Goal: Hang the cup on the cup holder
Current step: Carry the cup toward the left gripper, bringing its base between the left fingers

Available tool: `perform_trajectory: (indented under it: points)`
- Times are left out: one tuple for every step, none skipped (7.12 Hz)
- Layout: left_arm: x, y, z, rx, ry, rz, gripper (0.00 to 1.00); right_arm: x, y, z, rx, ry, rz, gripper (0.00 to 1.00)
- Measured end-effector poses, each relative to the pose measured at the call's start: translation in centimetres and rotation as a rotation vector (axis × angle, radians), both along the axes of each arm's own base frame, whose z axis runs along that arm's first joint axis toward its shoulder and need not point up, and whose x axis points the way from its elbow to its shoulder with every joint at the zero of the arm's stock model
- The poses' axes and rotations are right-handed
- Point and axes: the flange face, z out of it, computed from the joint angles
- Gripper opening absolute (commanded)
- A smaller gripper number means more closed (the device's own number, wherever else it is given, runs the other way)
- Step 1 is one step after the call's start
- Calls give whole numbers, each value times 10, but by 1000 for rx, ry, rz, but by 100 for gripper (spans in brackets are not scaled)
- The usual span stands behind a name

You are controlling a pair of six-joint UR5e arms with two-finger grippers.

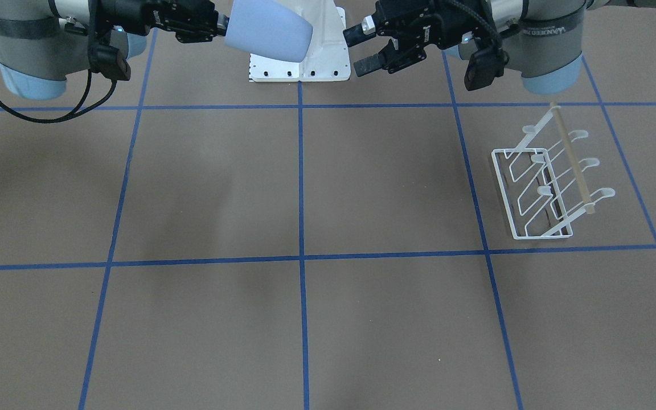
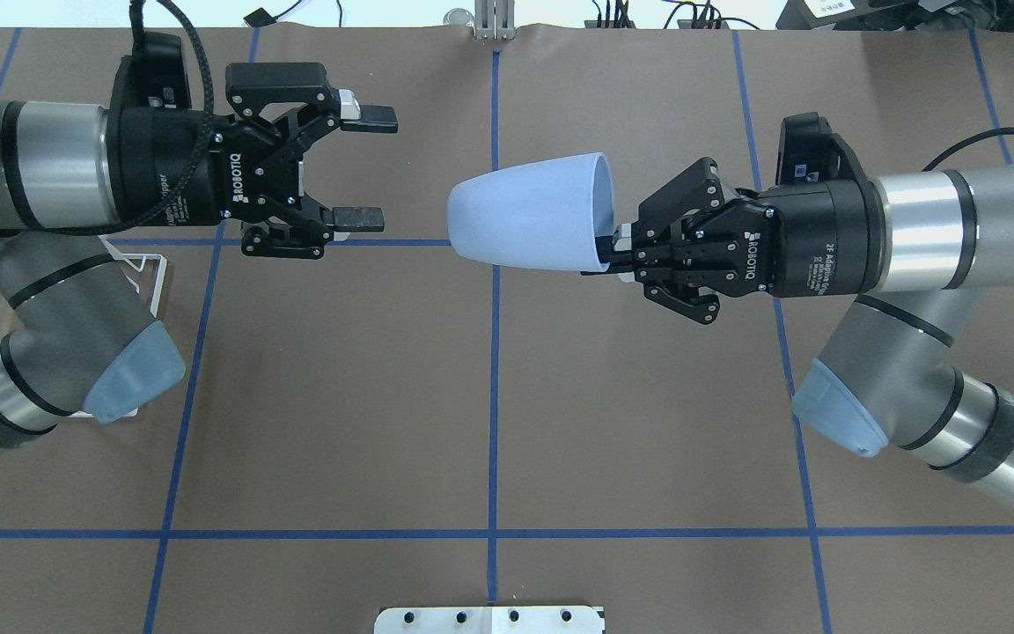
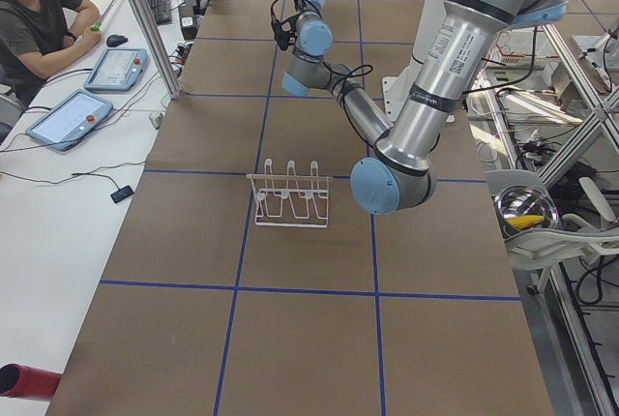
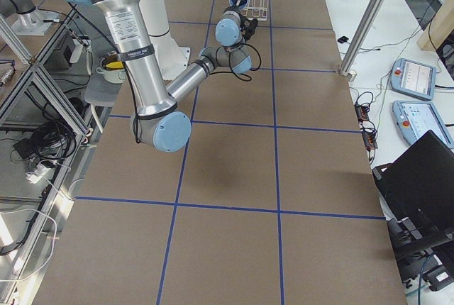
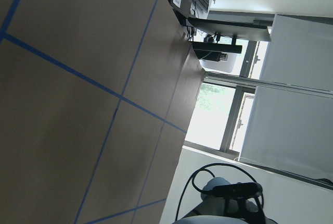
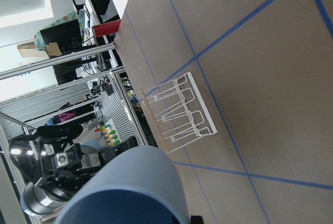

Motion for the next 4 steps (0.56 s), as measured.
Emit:
perform_trajectory:
  points:
    - [3, 6, -4, -21, 35, 11, 98, -3, 3, -10, -29, -56, -5, 0]
    - [3, 10, -8, -54, 71, 34, 98, -5, 5, -14, -54, -105, -10, 0]
    - [1, 13, -12, -68, 99, 52, 98, -8, 7, -15, -72, -136, -13, 0]
    - [-1, 16, -17, -67, 128, 68, 98, -11, 11, -15, -77, -152, -22, 0]
